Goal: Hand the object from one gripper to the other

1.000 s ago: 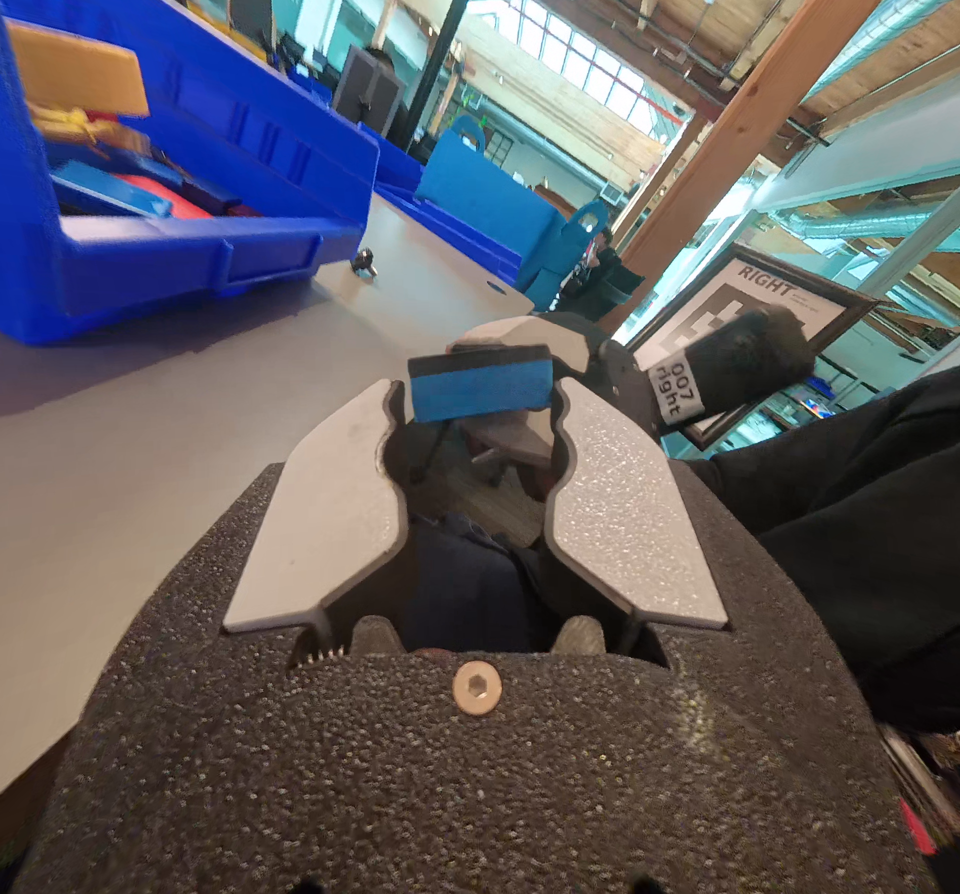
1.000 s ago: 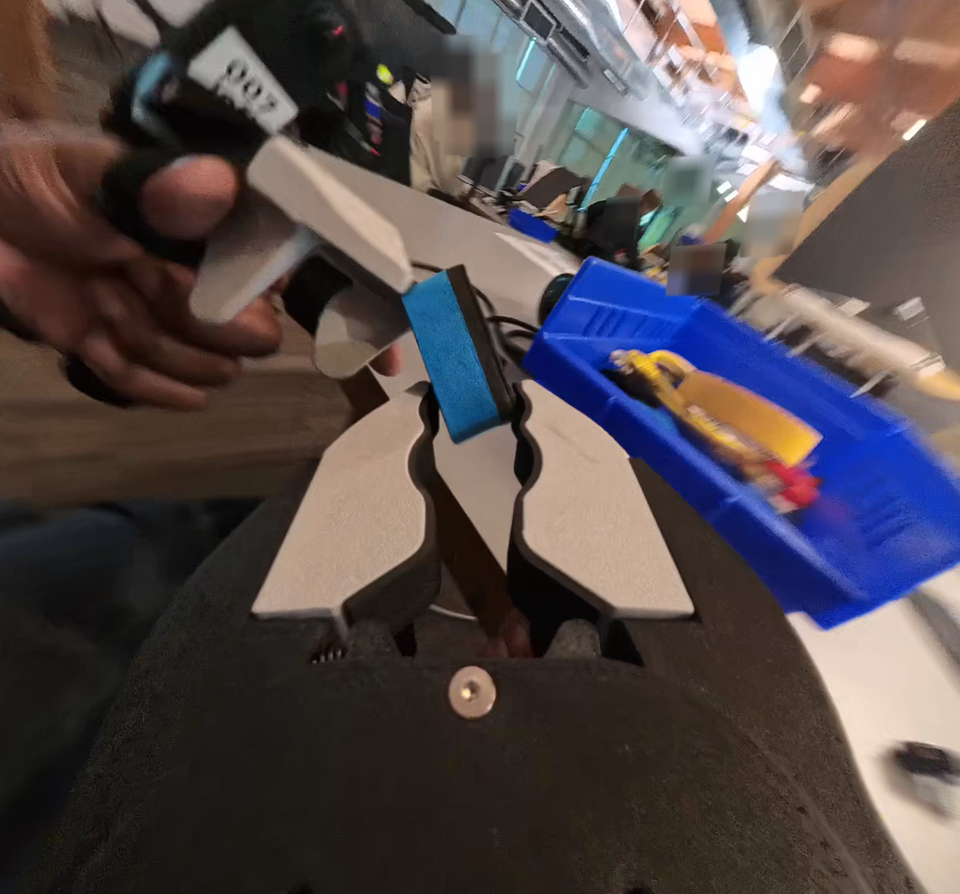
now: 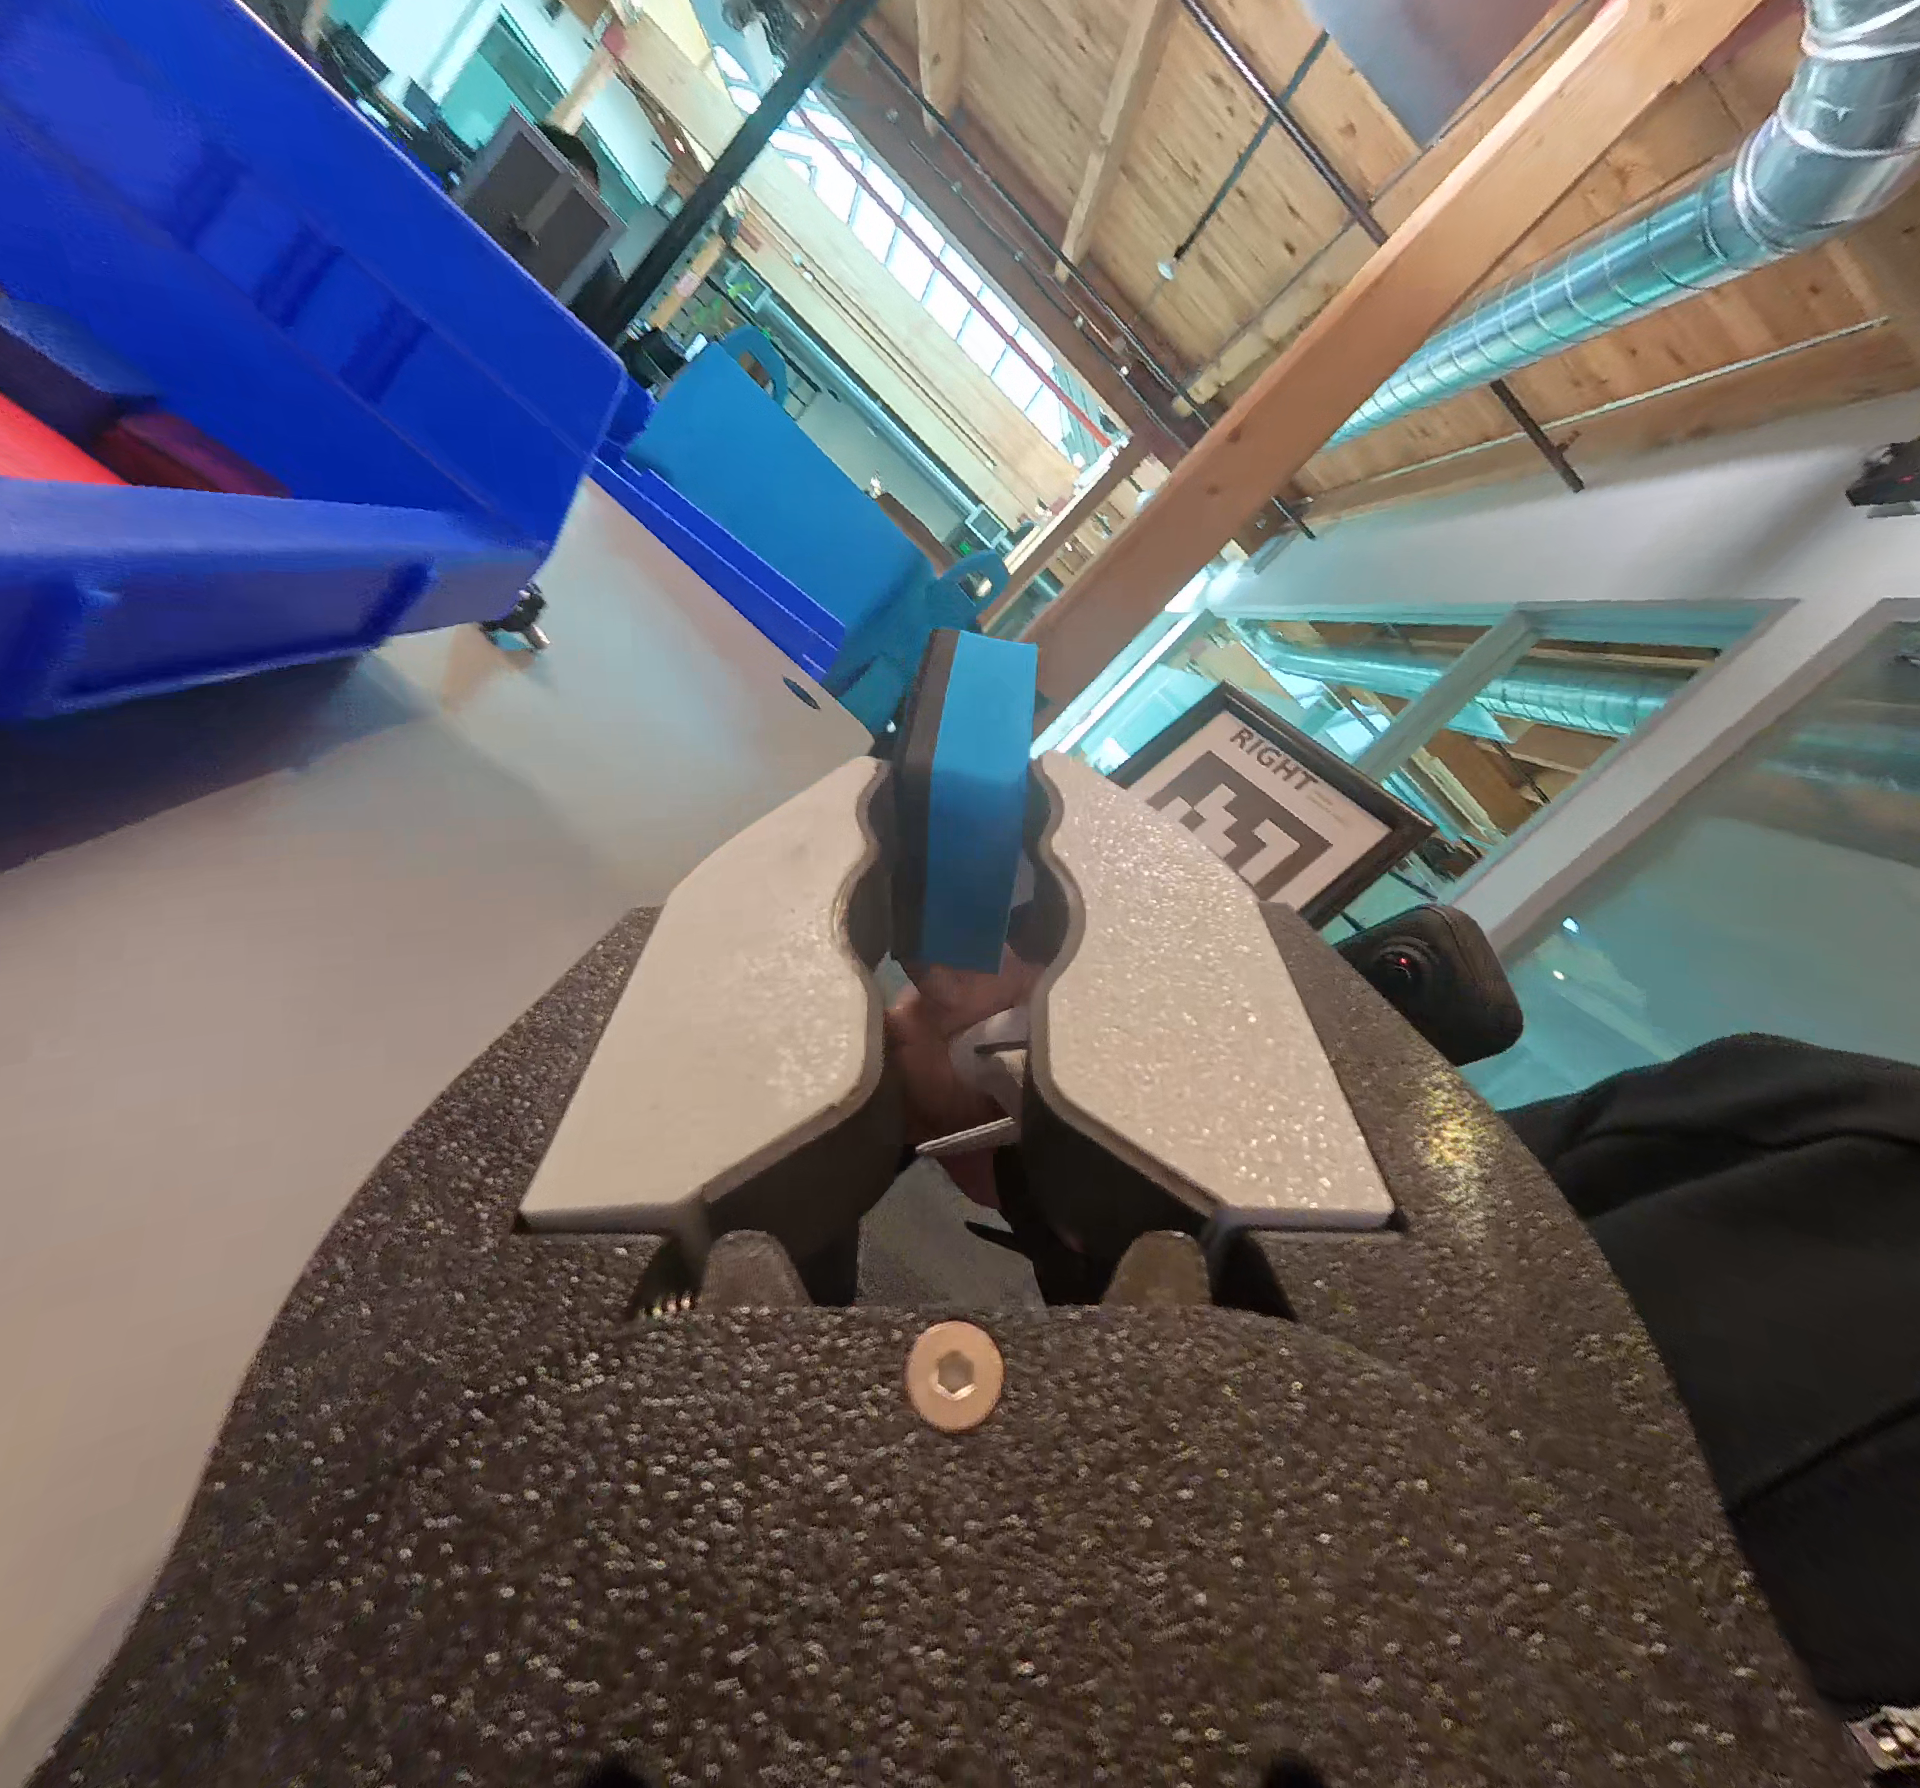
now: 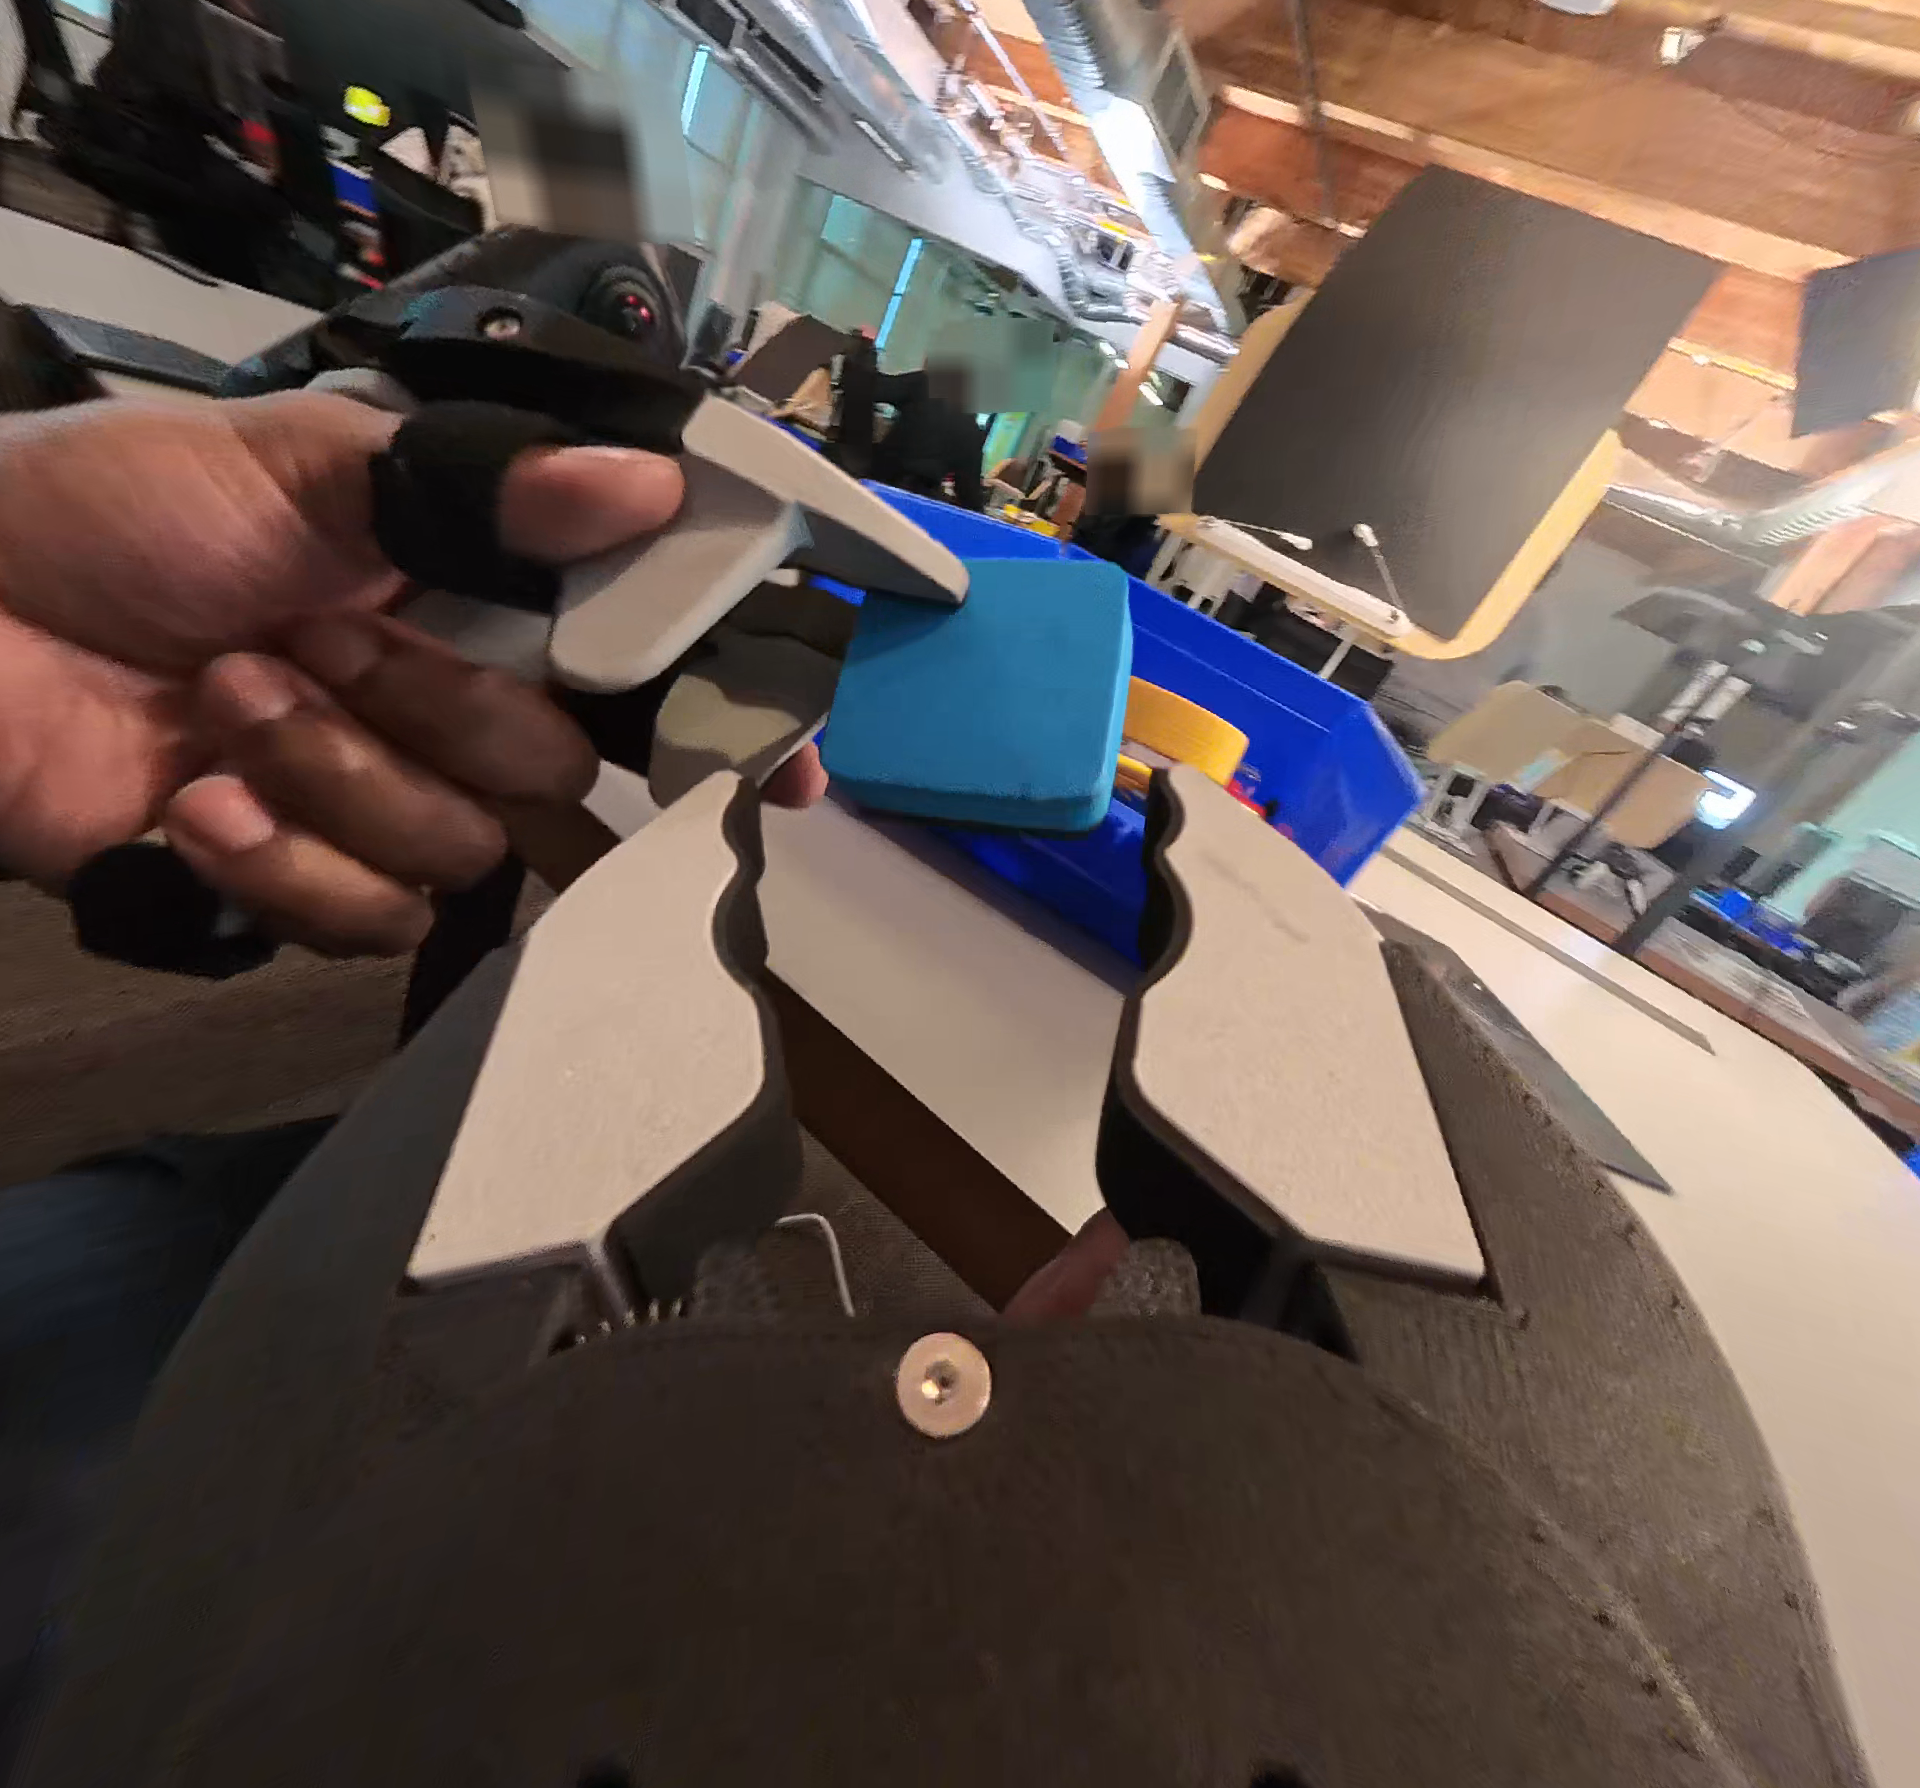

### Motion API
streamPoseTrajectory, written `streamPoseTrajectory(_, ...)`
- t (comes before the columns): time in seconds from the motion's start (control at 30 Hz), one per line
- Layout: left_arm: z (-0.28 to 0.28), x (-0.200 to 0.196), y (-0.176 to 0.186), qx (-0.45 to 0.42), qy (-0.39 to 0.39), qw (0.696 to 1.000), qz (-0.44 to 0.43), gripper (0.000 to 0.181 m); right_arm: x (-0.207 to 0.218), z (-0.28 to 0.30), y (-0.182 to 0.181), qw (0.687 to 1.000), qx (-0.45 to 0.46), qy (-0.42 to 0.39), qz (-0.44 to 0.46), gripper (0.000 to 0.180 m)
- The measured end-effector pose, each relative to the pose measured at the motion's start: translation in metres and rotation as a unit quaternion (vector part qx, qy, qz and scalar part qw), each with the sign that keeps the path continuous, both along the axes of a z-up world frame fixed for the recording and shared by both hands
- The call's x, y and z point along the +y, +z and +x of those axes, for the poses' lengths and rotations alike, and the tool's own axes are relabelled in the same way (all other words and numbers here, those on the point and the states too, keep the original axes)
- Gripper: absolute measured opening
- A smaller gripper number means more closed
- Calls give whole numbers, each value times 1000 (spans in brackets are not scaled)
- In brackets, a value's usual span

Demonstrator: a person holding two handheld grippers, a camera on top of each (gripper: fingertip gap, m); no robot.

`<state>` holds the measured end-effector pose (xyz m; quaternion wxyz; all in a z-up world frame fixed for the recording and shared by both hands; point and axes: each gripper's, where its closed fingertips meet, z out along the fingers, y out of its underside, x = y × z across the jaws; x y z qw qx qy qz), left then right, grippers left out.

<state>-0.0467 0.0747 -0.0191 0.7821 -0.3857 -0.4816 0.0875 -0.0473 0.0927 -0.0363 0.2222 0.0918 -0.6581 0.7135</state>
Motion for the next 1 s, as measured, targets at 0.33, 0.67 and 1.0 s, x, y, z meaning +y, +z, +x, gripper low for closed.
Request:
streamPoseTrajectory(0.33, -26, 36, -3, -10, -89, 996, 16, 24, 22, -32, 1, 998, -26, -61, -10, 55)
streamPoseTrajectory(0.67, -11, 12, 10, 73, -48, 993, -76, 59, 23, -25, 5, 893, -402, 200, -34, 54)
streamPoseTrajectory(1.0, 16, 6, 0, 111, 32, 952, -284, 62, 3, -1, -3, 793, -524, 308, 46, 54)
